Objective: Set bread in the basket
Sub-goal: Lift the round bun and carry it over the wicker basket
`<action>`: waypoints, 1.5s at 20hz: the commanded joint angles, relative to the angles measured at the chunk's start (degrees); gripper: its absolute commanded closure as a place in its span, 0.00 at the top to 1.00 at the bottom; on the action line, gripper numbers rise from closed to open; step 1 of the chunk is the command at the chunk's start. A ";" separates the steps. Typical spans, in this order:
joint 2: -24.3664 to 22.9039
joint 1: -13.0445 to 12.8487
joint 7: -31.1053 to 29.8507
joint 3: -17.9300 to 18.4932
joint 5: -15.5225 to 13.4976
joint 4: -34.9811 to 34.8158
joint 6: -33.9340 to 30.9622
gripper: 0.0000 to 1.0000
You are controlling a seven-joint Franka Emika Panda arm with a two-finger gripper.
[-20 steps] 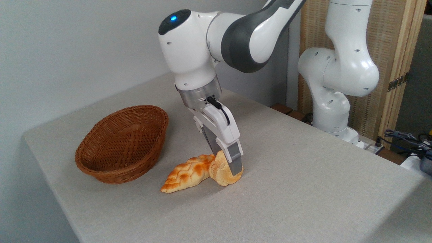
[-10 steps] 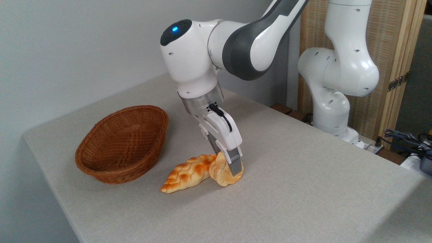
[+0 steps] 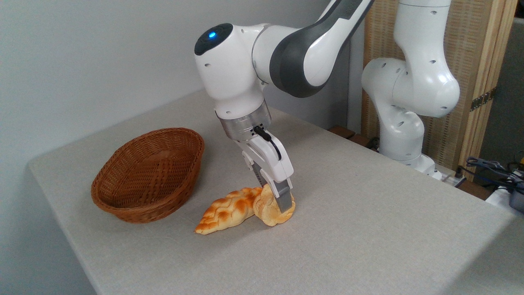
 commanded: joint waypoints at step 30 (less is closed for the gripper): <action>16.94 -0.91 -29.58 -20.96 -10.19 19.47 21.97 1.00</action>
